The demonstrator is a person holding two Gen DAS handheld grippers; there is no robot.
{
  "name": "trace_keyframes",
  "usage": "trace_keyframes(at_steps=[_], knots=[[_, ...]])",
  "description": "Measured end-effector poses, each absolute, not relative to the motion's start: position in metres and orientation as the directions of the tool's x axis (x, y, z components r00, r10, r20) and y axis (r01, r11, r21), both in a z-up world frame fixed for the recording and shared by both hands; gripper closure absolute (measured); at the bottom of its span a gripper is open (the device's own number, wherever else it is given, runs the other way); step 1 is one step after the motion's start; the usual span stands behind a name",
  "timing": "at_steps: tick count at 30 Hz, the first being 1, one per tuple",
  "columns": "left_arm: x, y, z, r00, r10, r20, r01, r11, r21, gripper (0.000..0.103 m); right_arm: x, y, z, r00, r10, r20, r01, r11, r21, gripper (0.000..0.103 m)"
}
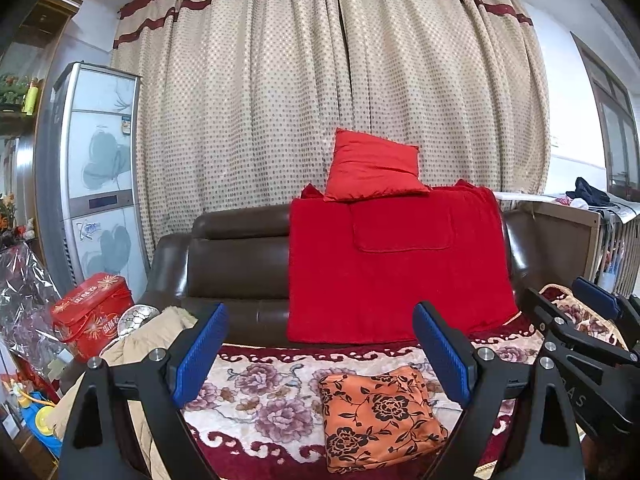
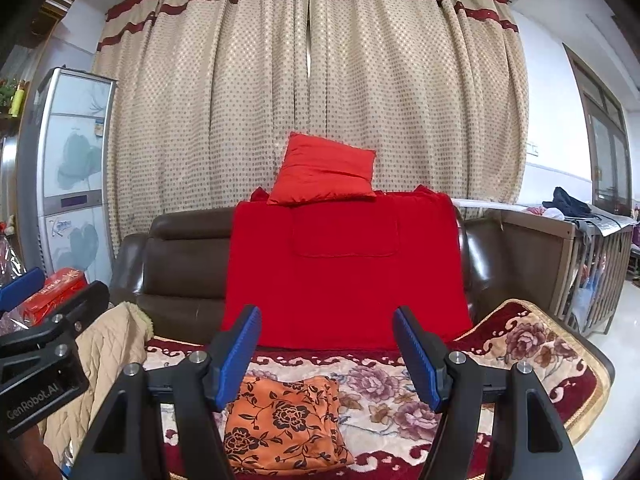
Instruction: Fold small clothes
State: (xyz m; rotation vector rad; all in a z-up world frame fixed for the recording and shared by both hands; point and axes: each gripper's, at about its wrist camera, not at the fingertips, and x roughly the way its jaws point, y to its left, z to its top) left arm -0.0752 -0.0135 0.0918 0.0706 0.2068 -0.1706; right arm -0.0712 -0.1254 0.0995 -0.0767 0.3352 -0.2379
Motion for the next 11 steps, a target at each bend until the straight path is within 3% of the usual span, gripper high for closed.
trace_keyframes(at_steps=[11], knots=[[-0.038,-0.004,0.079,0.975,-0.137,-0.173,0.145,0.989,0.029,0.01,-0.028,-0.128,0.084,0.908,-0.198,-0.369,0.17,0.979,-0.109,0.031]])
